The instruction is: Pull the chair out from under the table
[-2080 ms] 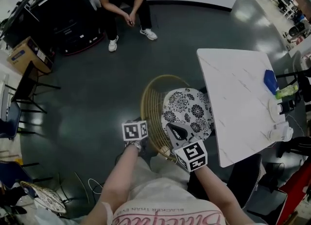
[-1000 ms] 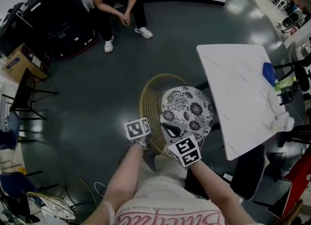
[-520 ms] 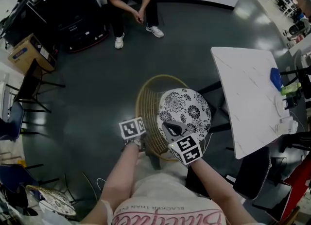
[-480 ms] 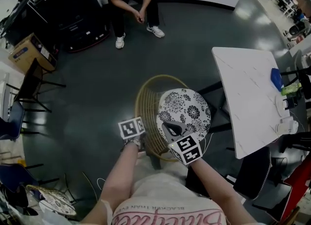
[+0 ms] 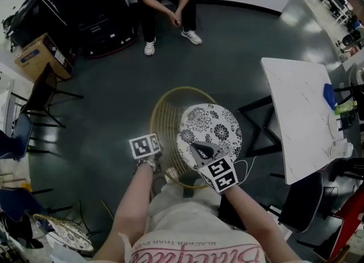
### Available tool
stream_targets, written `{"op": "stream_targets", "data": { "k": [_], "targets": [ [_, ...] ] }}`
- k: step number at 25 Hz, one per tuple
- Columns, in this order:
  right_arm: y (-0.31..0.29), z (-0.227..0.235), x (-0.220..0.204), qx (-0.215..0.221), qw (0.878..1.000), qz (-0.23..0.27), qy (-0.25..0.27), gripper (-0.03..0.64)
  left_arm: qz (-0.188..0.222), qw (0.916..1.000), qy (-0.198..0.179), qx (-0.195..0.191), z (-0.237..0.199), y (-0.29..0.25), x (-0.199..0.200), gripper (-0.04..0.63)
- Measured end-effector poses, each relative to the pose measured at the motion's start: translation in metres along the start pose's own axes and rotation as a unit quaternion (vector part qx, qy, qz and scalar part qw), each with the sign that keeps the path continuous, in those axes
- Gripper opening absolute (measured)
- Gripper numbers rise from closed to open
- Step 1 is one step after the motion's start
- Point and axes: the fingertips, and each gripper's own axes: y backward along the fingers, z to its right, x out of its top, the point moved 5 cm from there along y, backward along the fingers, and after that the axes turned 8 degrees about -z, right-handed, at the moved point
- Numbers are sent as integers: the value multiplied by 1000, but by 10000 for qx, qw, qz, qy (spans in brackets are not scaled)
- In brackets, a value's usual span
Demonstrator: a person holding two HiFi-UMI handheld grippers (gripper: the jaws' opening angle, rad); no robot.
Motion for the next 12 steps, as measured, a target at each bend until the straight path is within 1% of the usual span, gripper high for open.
{"op": "stream_targets", "data": {
  "k": [3,8,12],
  "targets": [
    [-9,-12,5,72,10000,3,13,6,1,10000,-40,57,-21,6,4,52],
    [-28,-36,14,241,9995,-56,187,6,-59,9996,-267,122,-57,17,10,49],
    [-37,-47,20,313,9991,-77,272,6,-75,9995,-256,137,-82,25,12,49]
  ]
}}
